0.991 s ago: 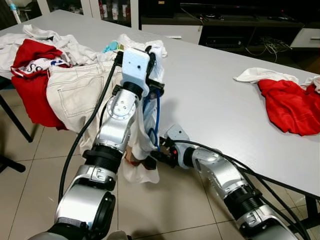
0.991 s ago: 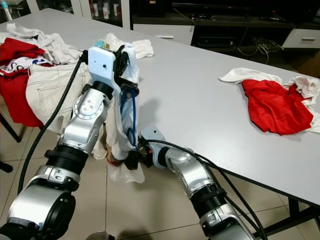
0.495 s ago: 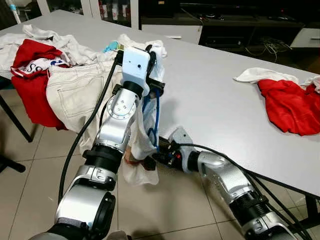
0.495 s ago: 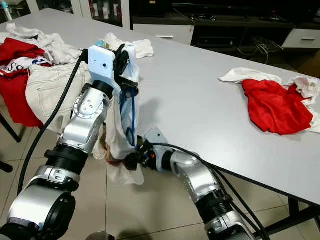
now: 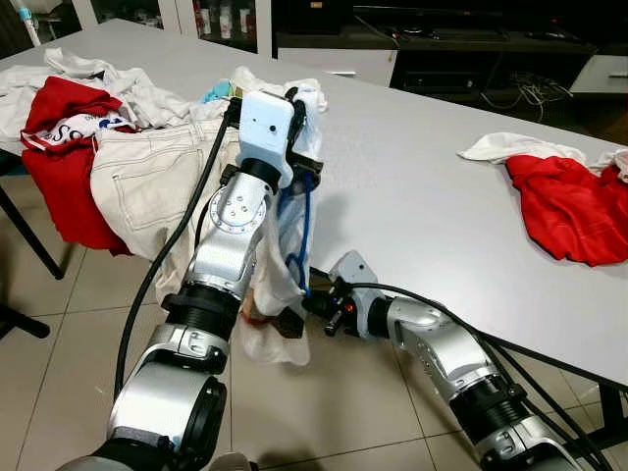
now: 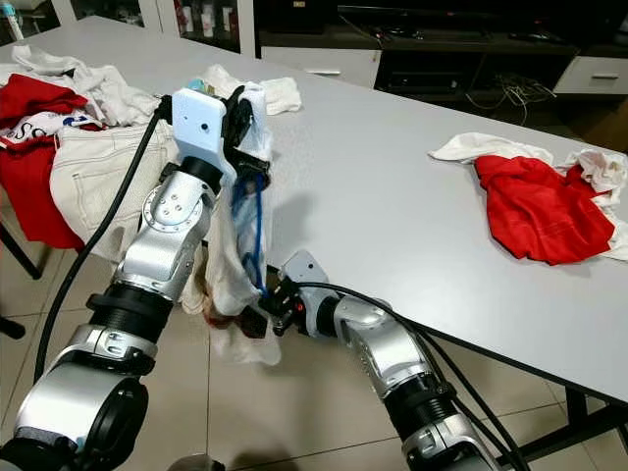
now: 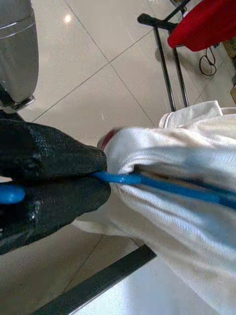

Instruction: Hang hanger

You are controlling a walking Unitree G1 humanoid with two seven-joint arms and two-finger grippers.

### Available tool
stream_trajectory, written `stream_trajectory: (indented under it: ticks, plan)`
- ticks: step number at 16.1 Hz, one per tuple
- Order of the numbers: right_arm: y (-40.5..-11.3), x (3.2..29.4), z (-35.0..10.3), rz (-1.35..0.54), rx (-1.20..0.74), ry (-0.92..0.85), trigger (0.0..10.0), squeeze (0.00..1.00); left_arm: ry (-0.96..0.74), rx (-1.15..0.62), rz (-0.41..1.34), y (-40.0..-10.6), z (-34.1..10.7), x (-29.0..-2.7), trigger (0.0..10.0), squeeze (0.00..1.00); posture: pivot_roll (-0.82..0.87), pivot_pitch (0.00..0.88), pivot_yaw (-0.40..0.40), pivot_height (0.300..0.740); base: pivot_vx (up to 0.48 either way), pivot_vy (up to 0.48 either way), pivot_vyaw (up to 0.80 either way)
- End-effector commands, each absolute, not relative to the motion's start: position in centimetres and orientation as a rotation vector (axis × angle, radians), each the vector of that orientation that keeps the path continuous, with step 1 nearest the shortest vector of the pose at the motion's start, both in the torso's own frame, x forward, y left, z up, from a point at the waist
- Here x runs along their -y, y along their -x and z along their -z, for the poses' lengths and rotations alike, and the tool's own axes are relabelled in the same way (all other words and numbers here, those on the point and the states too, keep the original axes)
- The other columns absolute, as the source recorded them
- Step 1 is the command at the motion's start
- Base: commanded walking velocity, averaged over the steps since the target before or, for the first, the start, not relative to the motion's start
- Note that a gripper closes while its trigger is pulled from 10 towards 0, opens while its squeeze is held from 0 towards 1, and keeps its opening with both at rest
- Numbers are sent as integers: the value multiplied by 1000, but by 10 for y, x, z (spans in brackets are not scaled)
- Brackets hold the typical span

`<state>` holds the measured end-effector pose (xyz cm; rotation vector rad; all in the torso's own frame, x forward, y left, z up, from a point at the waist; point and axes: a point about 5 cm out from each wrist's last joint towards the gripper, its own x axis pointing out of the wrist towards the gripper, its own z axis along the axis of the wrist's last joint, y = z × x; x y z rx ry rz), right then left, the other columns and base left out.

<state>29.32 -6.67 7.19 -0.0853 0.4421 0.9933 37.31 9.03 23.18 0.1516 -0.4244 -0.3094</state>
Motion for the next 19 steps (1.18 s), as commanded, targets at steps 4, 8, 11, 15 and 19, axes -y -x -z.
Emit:
stream_trajectory:
  ticks: [4,8,11,15,19]
  plan:
    - [-300,80,-74,-914,-410,120,0,0,-142,482,317,-371,-248,-88,4235,0,-30,0,-45,740,0,0,0]
    - [-318,102,-98,-756,-301,108,0,0,-143,477,325,-371,-246,-86,9882,0,-32,0,-45,740,0,0,0]
    - [-313,116,-129,-826,-234,108,0,0,-154,457,309,-371,-240,-91,10000,0,-34,0,-45,740,0,0,0]
    - [-289,141,-133,-973,-270,202,0,0,-162,445,292,-372,-239,-93,10000,0,-38,0,-46,740,0,0,0]
    - [-279,161,-137,-973,-311,263,0,0,-158,439,273,-373,-238,-99,10000,0,-38,0,-46,740,0,0,0]
